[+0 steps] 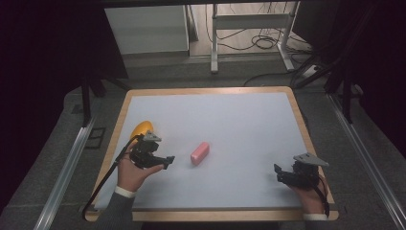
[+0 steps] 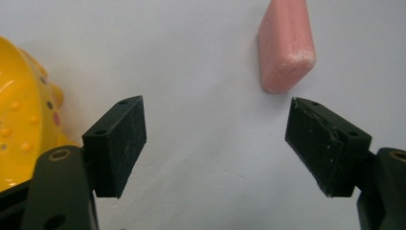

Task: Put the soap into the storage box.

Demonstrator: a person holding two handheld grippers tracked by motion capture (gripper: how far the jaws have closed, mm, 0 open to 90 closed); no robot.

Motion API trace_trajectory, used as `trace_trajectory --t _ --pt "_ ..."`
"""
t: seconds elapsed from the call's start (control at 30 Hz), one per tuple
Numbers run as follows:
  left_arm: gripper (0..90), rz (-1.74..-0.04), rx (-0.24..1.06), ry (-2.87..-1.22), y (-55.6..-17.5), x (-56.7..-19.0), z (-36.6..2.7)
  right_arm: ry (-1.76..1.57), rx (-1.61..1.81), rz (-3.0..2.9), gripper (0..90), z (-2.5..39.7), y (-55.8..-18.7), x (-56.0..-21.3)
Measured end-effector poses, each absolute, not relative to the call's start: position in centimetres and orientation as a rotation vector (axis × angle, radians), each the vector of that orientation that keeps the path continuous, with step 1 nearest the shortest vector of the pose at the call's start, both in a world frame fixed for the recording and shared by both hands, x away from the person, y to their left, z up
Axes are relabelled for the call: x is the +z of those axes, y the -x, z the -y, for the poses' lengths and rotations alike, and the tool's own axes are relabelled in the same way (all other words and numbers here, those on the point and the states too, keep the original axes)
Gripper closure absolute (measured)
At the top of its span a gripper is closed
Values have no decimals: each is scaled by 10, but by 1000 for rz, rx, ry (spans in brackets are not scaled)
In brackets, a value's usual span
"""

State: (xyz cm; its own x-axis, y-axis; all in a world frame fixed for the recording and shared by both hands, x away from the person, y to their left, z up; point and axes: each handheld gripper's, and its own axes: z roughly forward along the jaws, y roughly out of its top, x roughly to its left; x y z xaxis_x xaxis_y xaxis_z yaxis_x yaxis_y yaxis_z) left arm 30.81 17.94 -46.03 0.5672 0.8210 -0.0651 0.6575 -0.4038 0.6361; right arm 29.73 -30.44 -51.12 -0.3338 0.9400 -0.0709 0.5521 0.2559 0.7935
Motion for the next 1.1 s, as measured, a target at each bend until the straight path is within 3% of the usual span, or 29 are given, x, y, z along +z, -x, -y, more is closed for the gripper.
trace_trajectory --t 1.1 --pt "230 -1077 308 -2268 -331 -454 -122 -1358 909 -1985 102 305 -298 -513"
